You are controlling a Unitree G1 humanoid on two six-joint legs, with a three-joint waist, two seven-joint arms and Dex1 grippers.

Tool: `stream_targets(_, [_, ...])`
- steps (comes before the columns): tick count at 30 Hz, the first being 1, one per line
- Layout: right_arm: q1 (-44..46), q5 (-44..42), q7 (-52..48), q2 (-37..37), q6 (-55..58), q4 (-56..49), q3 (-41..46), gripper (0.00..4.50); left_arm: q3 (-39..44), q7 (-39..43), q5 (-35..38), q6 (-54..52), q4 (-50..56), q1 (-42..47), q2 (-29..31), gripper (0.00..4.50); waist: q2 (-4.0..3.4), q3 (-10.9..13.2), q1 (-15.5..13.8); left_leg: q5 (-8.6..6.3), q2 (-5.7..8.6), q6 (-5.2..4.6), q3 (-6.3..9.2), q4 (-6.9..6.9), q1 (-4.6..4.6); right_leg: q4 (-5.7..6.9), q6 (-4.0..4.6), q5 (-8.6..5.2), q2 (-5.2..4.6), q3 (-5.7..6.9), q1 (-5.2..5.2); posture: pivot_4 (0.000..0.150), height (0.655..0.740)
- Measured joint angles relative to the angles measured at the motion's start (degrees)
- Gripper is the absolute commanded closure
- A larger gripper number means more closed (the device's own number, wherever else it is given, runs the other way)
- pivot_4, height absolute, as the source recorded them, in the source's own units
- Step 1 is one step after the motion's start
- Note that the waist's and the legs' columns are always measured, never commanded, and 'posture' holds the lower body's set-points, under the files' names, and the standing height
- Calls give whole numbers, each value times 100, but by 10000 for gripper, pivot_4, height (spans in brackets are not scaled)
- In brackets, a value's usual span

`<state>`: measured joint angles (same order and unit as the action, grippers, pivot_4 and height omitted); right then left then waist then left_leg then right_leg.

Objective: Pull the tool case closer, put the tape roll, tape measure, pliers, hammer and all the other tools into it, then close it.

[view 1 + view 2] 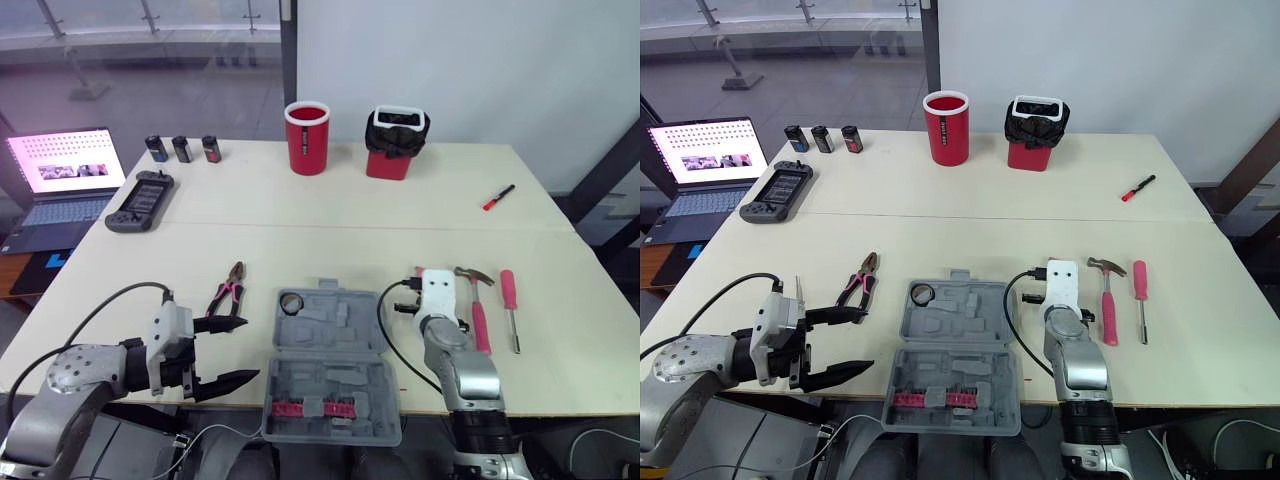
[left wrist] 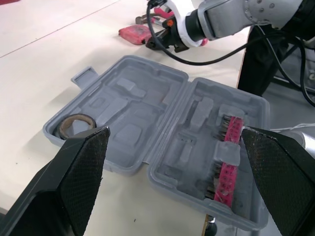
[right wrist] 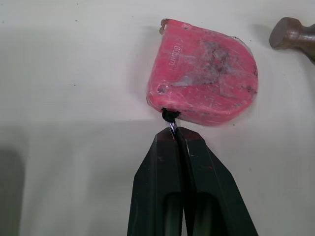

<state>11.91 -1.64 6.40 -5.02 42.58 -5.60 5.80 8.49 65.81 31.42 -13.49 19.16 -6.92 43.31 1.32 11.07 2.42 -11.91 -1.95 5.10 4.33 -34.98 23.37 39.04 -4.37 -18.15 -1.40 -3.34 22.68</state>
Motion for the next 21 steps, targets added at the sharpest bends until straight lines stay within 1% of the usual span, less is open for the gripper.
stream_targets(4, [-1108, -197, -777, -381, -44, -1080, -366, 44186, -102, -7, -35, 2, -16, 21, -41, 0, -3, 2, 12, -4, 2, -6, 3, 10, 3, 0, -17, -9, -1, -1, 3, 1500, 7387])
stream_targets(8, [-2239, -202, -1132, -655, -31, -2091, -655, 44186, -275, 11, -93, 38, -61, 88, -101, 0, -8, 1, 21, -4, -2, -5, 3, 16, -1, 0, -12, -11, 2, -1, 6, 1500, 7387])
stream_targets(11, [-2683, -183, -1221, -742, -6, -2442, -776, 44186, -326, 36, -96, 48, -90, 100, -113, 0, -8, 2, 11, -4, -3, -5, 2, 4, -1, 0, -9, -12, 0, -1, 3, 1500, 7387])
stream_targets(12, [-2990, -178, -1249, -757, -3, -2661, -860, 44186, -344, 58, -97, 59, -107, 117, -113, 0, -8, 2, 7, -4, -3, -5, 1, 1, -1, 0, -13, -14, -3, -2, 3, 1500, 7387])
stream_targets(17, [-3707, -133, -1288, -813, 40, -3210, -1098, 44186, -486, 163, -116, 135, -234, 221, -117, 0, -3, -1, -18, -5, -2, -3, 0, 1, 2, -4, -23, -23, -17, -6, 4, 1500, 7387])
stream_targets(21, [-4205, -103, -1236, -809, 108, -3589, -1176, 44186, -537, 244, -146, 154, -327, 288, -117, 0, -2, -2, -42, -6, -1, -2, 0, 21, 6, -6, 0, -26, -16, -5, 13, 1500, 7387])
